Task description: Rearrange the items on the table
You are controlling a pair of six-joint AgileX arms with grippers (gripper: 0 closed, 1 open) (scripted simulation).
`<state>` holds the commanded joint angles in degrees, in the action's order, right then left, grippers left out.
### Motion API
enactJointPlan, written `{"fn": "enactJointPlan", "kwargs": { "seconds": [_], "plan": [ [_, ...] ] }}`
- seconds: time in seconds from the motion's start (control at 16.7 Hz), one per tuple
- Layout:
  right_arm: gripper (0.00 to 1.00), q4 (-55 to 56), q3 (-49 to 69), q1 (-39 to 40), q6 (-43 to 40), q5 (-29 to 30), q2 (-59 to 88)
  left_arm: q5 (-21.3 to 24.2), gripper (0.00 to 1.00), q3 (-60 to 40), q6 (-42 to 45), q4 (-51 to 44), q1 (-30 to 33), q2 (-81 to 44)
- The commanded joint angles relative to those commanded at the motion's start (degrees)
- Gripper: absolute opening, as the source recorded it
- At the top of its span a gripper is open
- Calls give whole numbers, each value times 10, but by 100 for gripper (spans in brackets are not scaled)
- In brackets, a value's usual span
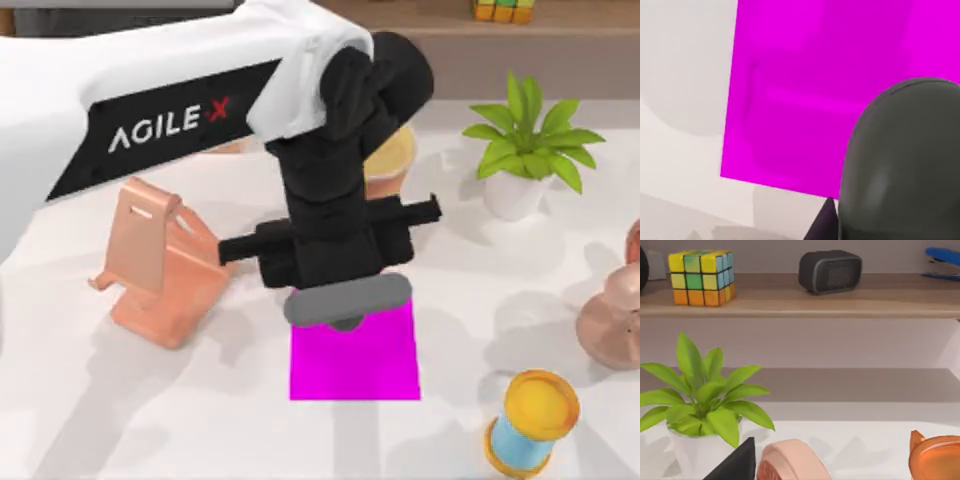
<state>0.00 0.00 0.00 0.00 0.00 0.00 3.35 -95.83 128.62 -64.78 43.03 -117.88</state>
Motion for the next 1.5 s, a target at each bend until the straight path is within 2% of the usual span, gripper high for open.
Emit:
{"fn": "enactJointPlan", "kwargs": {
  "seconds": [0.3, 1.14, 1.5],
  "plan": [
    [100, 0, 0, 0, 0, 0, 0, -37, 0, -8, 70, 38, 34, -82],
    [100, 0, 0, 0, 0, 0, 0, -39, 0, 3, 72, 59, 34, -93],
    [100, 0, 0, 0, 0, 0, 0, -39, 45, 3, 72, 59, 34, -93]
  ]
}}
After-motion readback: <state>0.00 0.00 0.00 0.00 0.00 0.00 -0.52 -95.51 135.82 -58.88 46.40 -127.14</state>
